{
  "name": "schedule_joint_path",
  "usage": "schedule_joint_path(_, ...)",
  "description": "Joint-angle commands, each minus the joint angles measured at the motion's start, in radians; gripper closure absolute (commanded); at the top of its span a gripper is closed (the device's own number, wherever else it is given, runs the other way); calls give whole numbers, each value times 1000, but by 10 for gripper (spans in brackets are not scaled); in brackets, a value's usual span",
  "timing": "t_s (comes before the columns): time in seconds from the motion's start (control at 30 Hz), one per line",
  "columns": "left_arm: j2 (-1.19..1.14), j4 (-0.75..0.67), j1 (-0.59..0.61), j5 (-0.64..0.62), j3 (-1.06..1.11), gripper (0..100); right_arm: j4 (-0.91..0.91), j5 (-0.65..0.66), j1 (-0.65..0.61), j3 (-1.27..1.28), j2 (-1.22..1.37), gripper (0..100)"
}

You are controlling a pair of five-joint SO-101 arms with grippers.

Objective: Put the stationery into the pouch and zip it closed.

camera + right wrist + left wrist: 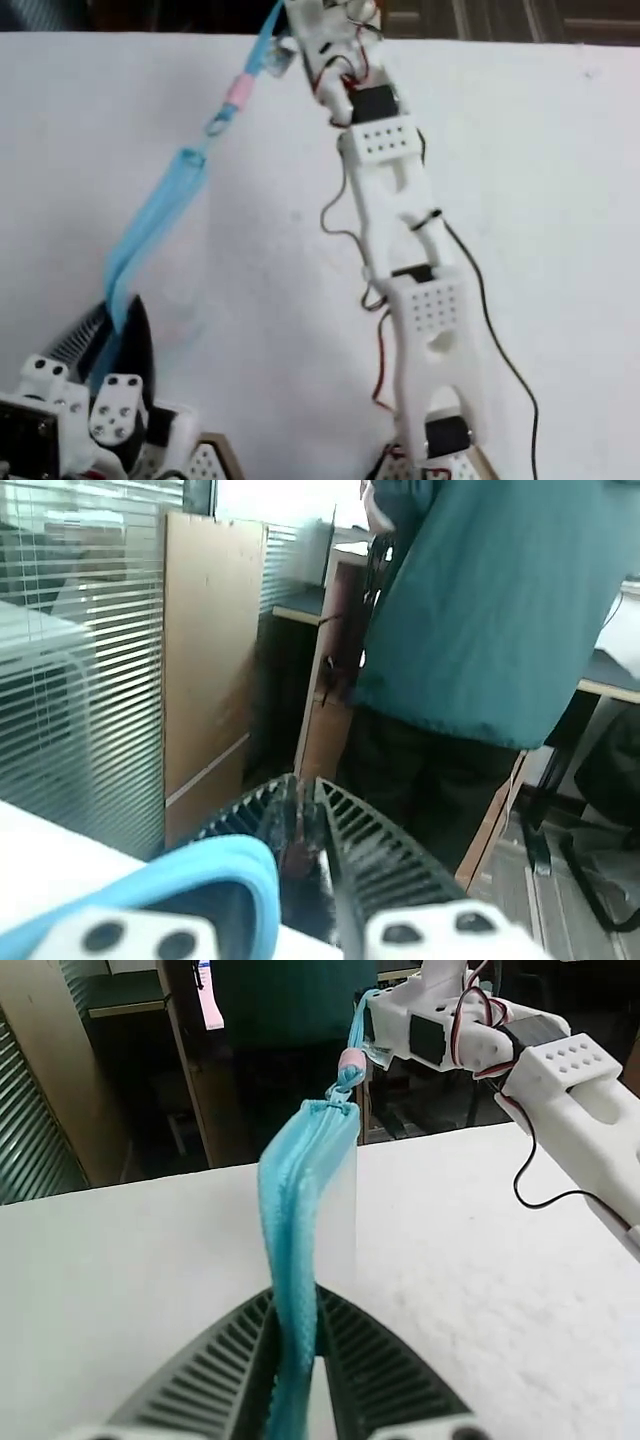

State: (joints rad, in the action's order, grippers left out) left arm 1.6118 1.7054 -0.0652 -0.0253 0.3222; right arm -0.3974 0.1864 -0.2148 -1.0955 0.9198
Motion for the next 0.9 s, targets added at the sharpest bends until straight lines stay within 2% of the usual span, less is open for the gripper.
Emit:
schedule_joint_path(0.0, 12, -18, -5, -9, -143, 977, 15, 12, 355, 2, 27, 983)
schedule_joint_path(0.17, 8, -20, -5, -9, -175, 977, 8, 12, 403, 2, 27, 983)
schedule_joint_path(0.3, -16, -14, -4, -9, -184, 977, -35, 17, 394, 2, 18, 983)
schedule_joint_path(0.37, -19, -20, -2, -6, -178, 977, -113, 18, 364, -20, -5, 981)
schedule_joint_path(0.5, -21, -46, 2, -5, -155, 977, -400, 20, 271, -80, -70, 954)
schedule_joint_path(0.57, -21, -71, 2, -3, -117, 977, -561, 20, 216, -114, -104, 879)
schedule_joint_path(0.77, -21, -112, 2, -3, -54, 977, -993, 20, 76, -238, -188, 540)
schedule_joint_path(0.87, -21, -140, 4, -3, -15, 977, -1199, 20, 7, -325, -228, 498)
